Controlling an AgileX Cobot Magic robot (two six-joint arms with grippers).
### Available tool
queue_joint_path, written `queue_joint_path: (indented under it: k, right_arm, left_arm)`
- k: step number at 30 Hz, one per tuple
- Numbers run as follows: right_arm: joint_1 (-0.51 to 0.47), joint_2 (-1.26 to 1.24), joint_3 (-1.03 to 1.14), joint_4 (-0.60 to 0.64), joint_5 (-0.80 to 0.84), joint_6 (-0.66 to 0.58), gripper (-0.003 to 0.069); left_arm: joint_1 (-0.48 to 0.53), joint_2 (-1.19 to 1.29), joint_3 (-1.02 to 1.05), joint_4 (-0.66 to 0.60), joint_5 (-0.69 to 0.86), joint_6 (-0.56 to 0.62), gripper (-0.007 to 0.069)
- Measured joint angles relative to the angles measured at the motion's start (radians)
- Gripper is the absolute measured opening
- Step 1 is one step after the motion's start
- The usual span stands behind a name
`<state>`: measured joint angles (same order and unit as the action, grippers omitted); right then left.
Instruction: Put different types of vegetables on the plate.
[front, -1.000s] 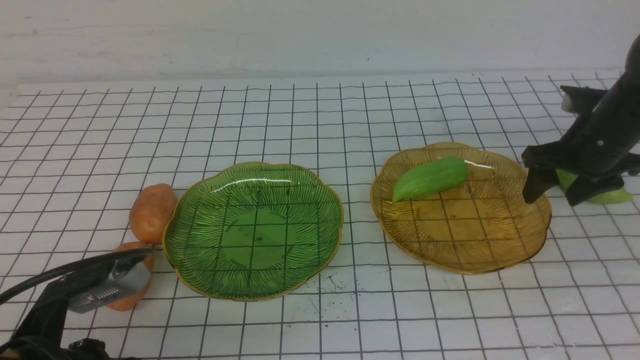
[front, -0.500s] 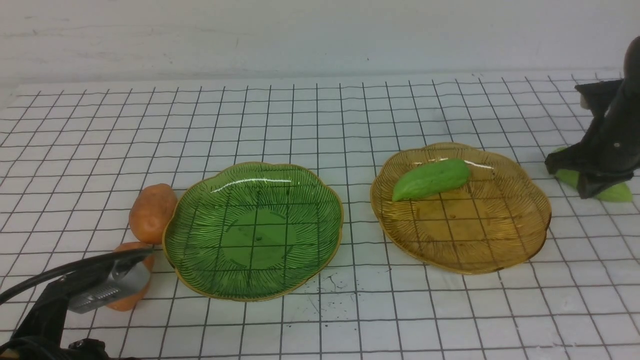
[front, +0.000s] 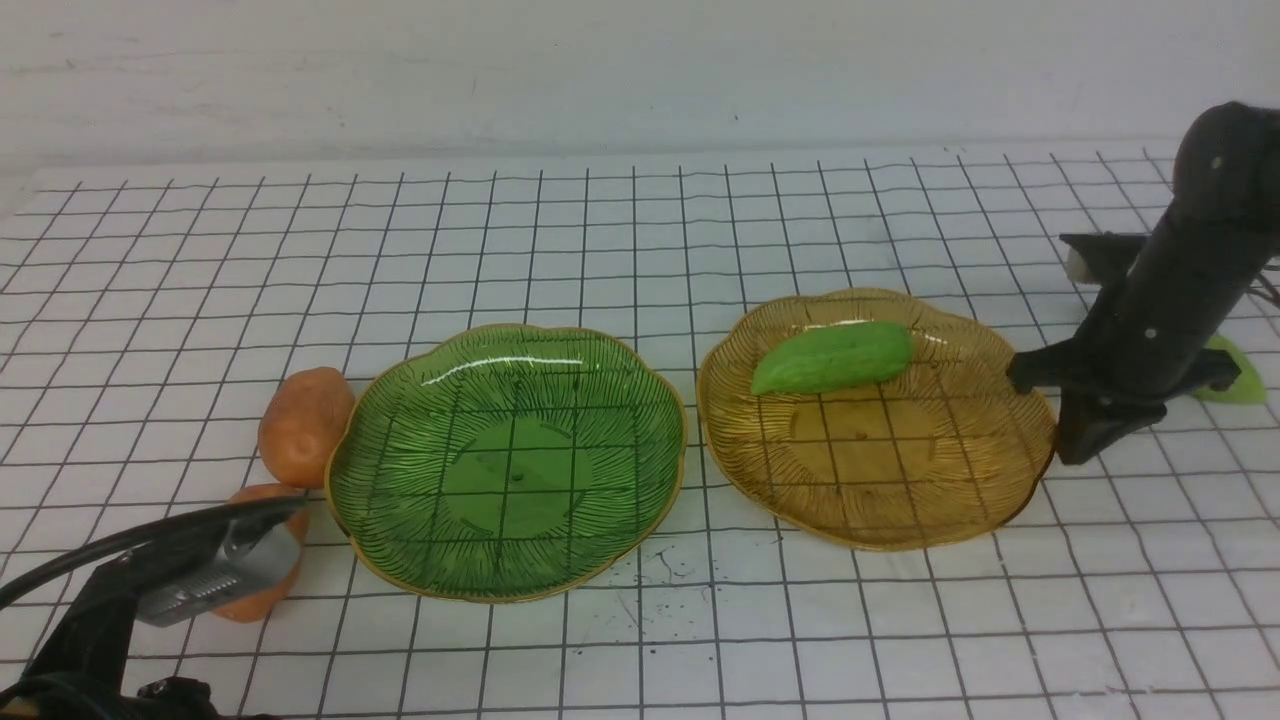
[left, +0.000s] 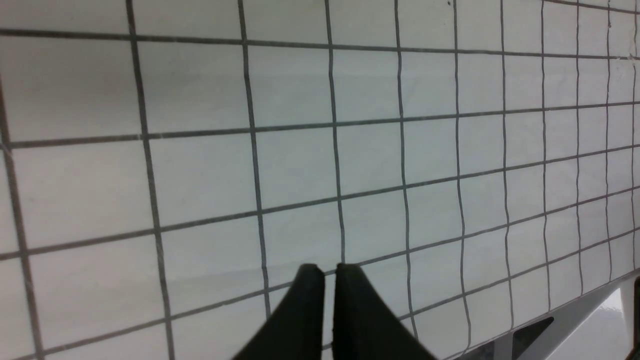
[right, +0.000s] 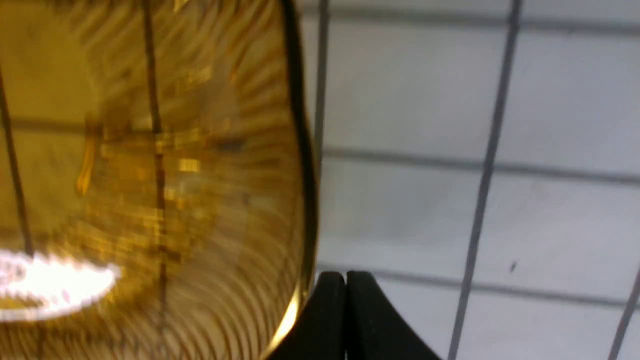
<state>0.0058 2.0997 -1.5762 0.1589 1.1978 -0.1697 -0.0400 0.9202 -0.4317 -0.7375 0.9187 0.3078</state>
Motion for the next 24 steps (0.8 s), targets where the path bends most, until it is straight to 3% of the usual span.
queue_joint_path:
  k: [9,14,18,22,24]
  right_arm:
    - [-0.04,-0.005,-0.152,-0.123,0.013,0.049,-0.0014]
    - [-0.048,-0.007,-0.202,-0.197,-0.116,0.018,0.0014]
    - [-0.048,-0.003,-0.202,-0.228,-0.182,-0.021,0.0111]
    - [-0.048,0.019,-0.202,-0.319,-0.204,-0.04,0.0334]
    - [-0.048,0.029,-0.202,-0.346,-0.205,-0.042,0.0412]
  left_arm:
    - [0.0,0.0,0.0,0.0,0.0,0.0,0.0013]
    - [0.0,0.0,0.0,0.0,0.0,0.0,0.0013]
    - [0.0,0.0,0.0,0.0,0.0,0.0,0.0013]
    - [0.0,0.0,0.0,-0.001,0.0,0.0,0.0013]
    - [0.0,0.0,0.0,-0.001,0.0,0.0,0.0013]
